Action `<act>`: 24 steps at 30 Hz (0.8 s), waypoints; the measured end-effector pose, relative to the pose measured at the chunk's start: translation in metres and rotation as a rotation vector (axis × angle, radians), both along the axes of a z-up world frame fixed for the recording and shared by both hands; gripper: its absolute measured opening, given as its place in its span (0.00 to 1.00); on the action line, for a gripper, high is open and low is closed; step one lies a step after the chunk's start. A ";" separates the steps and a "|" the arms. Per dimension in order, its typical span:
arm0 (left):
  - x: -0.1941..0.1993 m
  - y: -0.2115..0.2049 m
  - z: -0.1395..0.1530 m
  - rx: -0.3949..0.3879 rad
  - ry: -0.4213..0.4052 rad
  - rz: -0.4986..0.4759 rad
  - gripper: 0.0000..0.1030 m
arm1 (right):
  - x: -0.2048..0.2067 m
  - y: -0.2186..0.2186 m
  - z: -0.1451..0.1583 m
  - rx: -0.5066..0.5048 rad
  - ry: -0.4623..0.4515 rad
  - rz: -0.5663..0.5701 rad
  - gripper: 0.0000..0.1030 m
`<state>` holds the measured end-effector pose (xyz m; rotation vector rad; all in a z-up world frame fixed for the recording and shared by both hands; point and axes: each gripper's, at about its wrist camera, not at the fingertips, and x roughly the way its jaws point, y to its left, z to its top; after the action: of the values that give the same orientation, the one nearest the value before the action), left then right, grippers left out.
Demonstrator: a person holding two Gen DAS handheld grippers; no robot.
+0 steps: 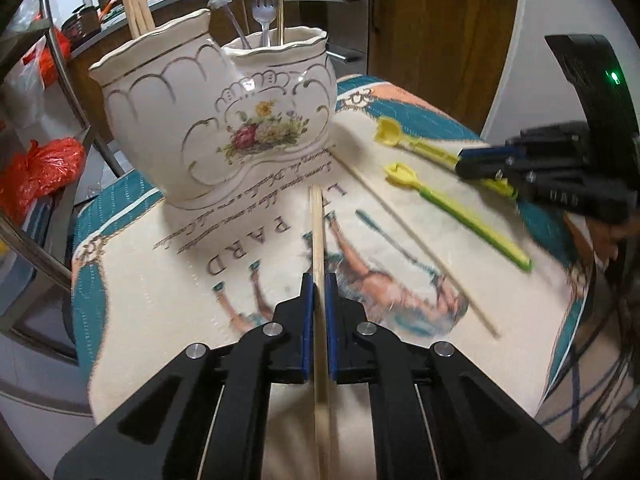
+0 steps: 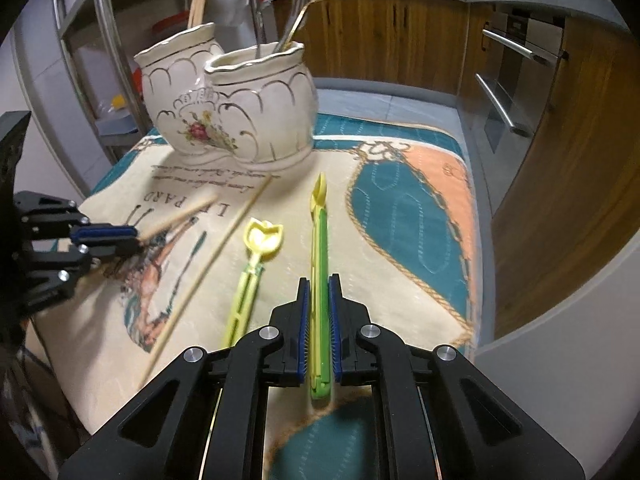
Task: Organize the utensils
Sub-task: 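Lift the yellow spoon with the right tool while the left tool lifts the chopstick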
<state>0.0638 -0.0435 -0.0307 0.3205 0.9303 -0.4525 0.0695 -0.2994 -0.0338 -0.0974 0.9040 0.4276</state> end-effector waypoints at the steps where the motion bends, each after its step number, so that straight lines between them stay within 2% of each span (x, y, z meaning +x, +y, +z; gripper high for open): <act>1: -0.002 0.002 0.000 0.003 -0.001 -0.003 0.06 | 0.000 -0.001 0.000 0.002 0.003 -0.001 0.10; 7: -0.004 0.018 -0.003 -0.013 0.018 0.029 0.06 | 0.002 0.000 -0.004 -0.002 0.019 0.001 0.13; 11: -0.003 0.021 -0.006 -0.046 0.024 0.051 0.06 | 0.005 0.005 -0.005 -0.008 0.015 0.008 0.24; 15: -0.002 0.017 -0.008 -0.061 0.023 0.068 0.07 | 0.013 0.008 -0.005 -0.008 0.016 0.002 0.28; 20: -0.004 0.016 -0.010 -0.080 0.001 0.079 0.08 | 0.023 0.010 -0.006 0.014 0.014 -0.004 0.27; 21: -0.004 0.017 -0.011 -0.085 -0.001 0.081 0.08 | 0.024 0.010 -0.006 0.011 0.012 -0.005 0.23; 22: -0.004 0.017 -0.011 -0.086 -0.003 0.080 0.08 | 0.025 0.012 -0.007 -0.003 0.005 -0.007 0.14; 24: -0.004 0.017 -0.011 -0.086 -0.007 0.073 0.07 | 0.025 0.013 -0.007 -0.006 0.005 -0.003 0.11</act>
<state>0.0595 -0.0266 -0.0417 0.2090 0.9103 -0.4234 0.0947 -0.2861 -0.0406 -0.1008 0.9101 0.4226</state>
